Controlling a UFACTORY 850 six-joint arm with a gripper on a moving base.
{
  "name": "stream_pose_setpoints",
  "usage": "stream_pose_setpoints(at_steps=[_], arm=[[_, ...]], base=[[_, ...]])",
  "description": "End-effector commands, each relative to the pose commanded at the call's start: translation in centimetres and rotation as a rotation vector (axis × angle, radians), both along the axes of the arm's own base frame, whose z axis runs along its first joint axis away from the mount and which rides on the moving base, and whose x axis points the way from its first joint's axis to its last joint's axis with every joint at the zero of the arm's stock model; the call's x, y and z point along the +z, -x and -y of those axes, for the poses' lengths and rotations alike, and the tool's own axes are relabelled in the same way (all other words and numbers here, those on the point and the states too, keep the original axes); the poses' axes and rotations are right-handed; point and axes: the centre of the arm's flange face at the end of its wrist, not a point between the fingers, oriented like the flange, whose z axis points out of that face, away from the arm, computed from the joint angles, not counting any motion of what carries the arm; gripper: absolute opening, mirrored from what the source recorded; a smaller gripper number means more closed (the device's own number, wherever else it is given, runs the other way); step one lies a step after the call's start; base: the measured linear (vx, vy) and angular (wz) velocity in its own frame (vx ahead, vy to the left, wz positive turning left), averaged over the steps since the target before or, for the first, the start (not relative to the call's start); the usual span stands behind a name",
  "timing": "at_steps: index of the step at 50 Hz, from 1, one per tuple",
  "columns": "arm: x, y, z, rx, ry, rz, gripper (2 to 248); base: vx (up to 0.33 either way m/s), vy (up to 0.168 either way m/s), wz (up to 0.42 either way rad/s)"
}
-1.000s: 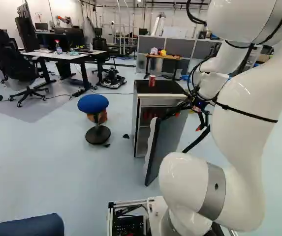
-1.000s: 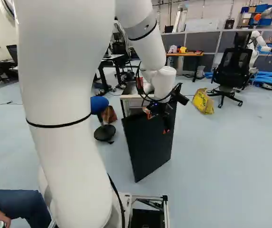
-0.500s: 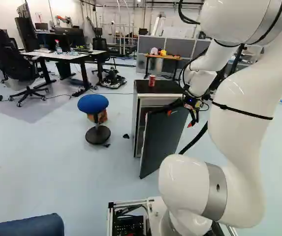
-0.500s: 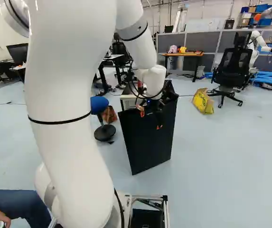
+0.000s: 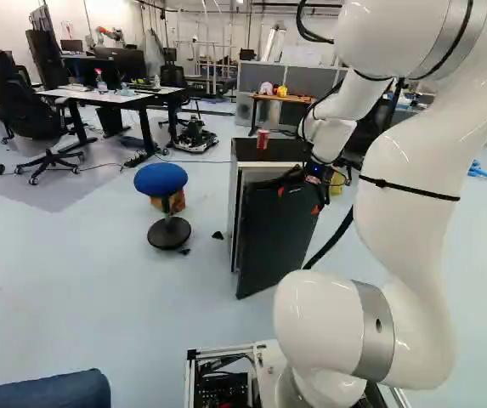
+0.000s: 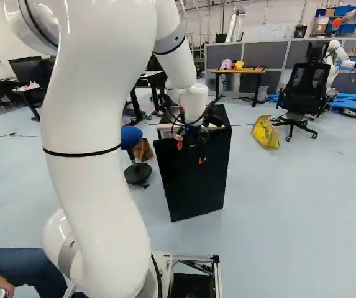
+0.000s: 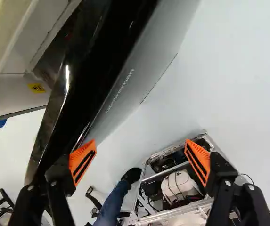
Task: Grab a drink from the fridge
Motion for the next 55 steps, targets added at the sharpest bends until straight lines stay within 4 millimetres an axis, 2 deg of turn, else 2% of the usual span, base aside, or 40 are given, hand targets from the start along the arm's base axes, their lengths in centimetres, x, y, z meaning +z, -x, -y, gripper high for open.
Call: stream_pose_setpoints(at_steps=[35,55], arm=[[0.0,-4.8,-3.5,0.089,0.009,0.027,247],[0.0,-6.4,-4.7,0.116,0.011,0.037,247]], base=[[0.000,0.000,0.000],[0.000,0.000,0.000]])
